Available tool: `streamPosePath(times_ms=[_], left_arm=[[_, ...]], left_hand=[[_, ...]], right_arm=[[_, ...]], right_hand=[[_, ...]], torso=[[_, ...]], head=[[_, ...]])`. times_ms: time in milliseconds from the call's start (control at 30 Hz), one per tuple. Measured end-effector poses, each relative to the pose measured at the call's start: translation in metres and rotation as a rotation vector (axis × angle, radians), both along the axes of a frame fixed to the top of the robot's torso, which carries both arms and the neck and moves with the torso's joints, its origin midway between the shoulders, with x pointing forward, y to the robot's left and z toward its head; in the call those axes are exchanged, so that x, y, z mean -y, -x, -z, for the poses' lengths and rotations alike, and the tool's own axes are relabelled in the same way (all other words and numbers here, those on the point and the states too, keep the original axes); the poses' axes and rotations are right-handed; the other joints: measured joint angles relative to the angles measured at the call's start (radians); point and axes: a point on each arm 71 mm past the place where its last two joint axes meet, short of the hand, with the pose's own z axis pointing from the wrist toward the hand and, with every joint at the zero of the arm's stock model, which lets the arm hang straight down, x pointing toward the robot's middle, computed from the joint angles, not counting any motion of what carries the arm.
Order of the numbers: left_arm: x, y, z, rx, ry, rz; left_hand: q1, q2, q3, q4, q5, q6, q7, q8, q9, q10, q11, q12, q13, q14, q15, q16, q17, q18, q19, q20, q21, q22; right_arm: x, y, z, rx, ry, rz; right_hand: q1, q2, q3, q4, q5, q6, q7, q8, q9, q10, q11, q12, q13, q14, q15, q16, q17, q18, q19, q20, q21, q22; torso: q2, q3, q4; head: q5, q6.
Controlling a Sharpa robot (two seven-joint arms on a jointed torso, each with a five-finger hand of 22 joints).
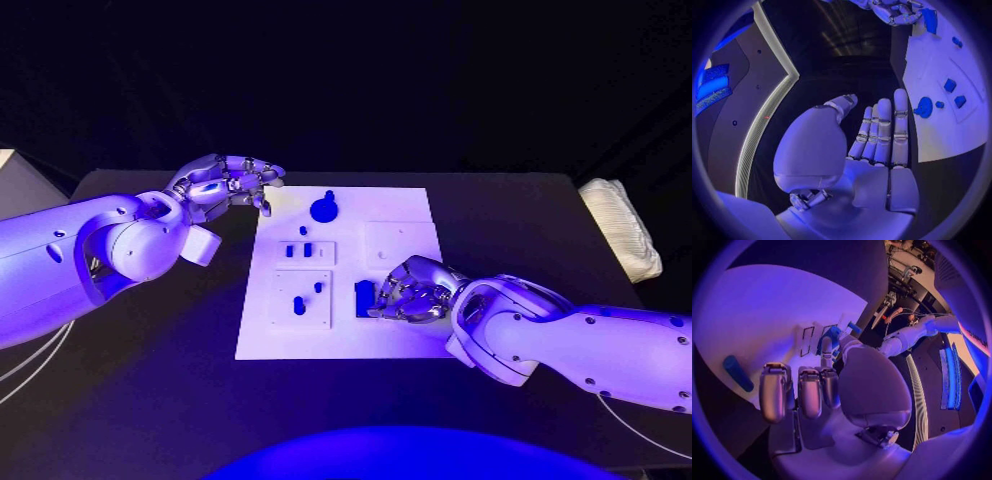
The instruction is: Assemble the parts on the task board
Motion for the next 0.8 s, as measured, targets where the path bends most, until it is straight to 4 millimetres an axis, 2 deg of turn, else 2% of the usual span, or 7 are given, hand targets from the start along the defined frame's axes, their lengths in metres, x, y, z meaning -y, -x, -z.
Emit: streamPosePath(times_ms=[133, 233, 333, 567, 700, 800], left_arm=[[0.0, 0.0, 0.0, 0.0, 0.0, 0.0], [-0.0002, 0.0001, 0.0, -0.001, 0.0, 0.0], [-0.0007, 0.0001, 0.0, -0.001, -0.001, -0.001], [-0.0016, 0.0003, 0.0, -0.002, -0.002, -0.003], [-0.002, 0.0004, 0.0001, -0.003, -0.002, -0.003], [-0.0023, 0.0004, 0.0001, -0.003, -0.003, -0.004]], left_hand=[[0.0, 0.0, 0.0, 0.0, 0.0, 0.0, 0.0, 0.0, 0.0, 0.0, 0.0, 0.0, 0.0, 0.0, 0.0, 0.0, 0.0, 0.0, 0.0, 0.0, 0.0, 0.0], [0.0, 0.0, 0.0, 0.0, 0.0, 0.0, 0.0, 0.0, 0.0, 0.0, 0.0, 0.0, 0.0, 0.0, 0.0, 0.0, 0.0, 0.0, 0.0, 0.0, 0.0, 0.0], [0.0, 0.0, 0.0, 0.0, 0.0, 0.0, 0.0, 0.0, 0.0, 0.0, 0.0, 0.0, 0.0, 0.0, 0.0, 0.0, 0.0, 0.0, 0.0, 0.0, 0.0, 0.0], [0.0, 0.0, 0.0, 0.0, 0.0, 0.0, 0.0, 0.0, 0.0, 0.0, 0.0, 0.0, 0.0, 0.0, 0.0, 0.0, 0.0, 0.0, 0.0, 0.0, 0.0, 0.0], [0.0, 0.0, 0.0, 0.0, 0.0, 0.0, 0.0, 0.0, 0.0, 0.0, 0.0, 0.004, 0.0, -0.004, 0.004, 0.004, 0.0, 0.0, 0.004, -0.004, -0.004, -0.001], [0.0, 0.0, 0.0, 0.0, 0.0, 0.0, 0.0, 0.0, 0.0, 0.0, 0.0, 0.004, 0.0, -0.004, 0.004, 0.004, 0.0, 0.0, 0.004, -0.004, -0.004, -0.001]], right_arm=[[-0.0032, -0.0012, 0.0001, 0.013, 0.015, -0.005], [-0.0037, -0.0016, -0.0002, 0.024, 0.027, -0.008], [-0.0031, -0.0019, -0.0001, 0.033, 0.041, -0.008], [-0.0032, -0.0012, 0.0004, 0.037, 0.054, -0.015], [-0.0051, 0.0001, -0.0004, 0.031, 0.052, -0.025], [-0.006, 0.0009, -0.0003, 0.025, 0.051, -0.033]], right_hand=[[0.022, 0.005, 0.023, -0.009, -0.007, 0.0, 0.0, 0.0, 0.0, 0.0, 0.0, 0.0, 0.0, 0.0, 0.0, 0.0, 0.0, 0.0, 0.0, 0.0, 0.007, 0.0], [0.033, 0.008, 0.059, -0.015, -0.052, 0.003, -0.003, 0.0, -0.002, -0.002, -0.006, 0.0, 0.0, 0.0, 0.0, 0.0, 0.0, 0.0, 0.0, -0.008, 0.007, 0.0], [0.045, 0.01, 0.072, -0.023, -0.055, 0.003, -0.003, 0.0, -0.002, 0.0, -0.007, 0.0, 0.0, 0.0, 0.0, 0.0, 0.0, 0.0, 0.0, -0.008, 0.007, 0.0], [0.085, -0.029, 0.126, -0.06, -0.056, 0.005, -0.005, 0.0, -0.006, 0.0, -0.007, 0.008, 0.0, -0.004, -0.004, 0.0, 0.0, 0.0, 0.0, -0.008, 0.007, 0.0], [0.084, -0.035, 0.126, -0.06, -0.062, 0.008, -0.008, 0.0, -0.007, 0.0, -0.007, 0.012, 0.0, -0.004, -0.004, 0.0, 0.001, 0.0, 0.0, -0.008, 0.007, 0.0], [0.072, -0.055, 0.126, -0.06, -0.066, 0.008, -0.008, 0.0, -0.007, 0.0, -0.007, 0.012, 0.0, -0.004, -0.004, 0.0, 0.001, 0.0, 0.0, -0.008, 0.007, 0.001]], torso=[[0.0, 0.0, -0.0001], [0.0, -0.0002, 0.0006], [0.0, -0.0005, 0.0007], [-0.001, -0.0006, -0.0002], [-0.001, -0.0002, -0.0005], [-0.001, 0.0, -0.0004]], head=[[0.0, -0.003], [0.0, -0.004], [0.002, -0.005], [0.004, -0.006], [0.004, -0.006], [0.004, -0.007]])
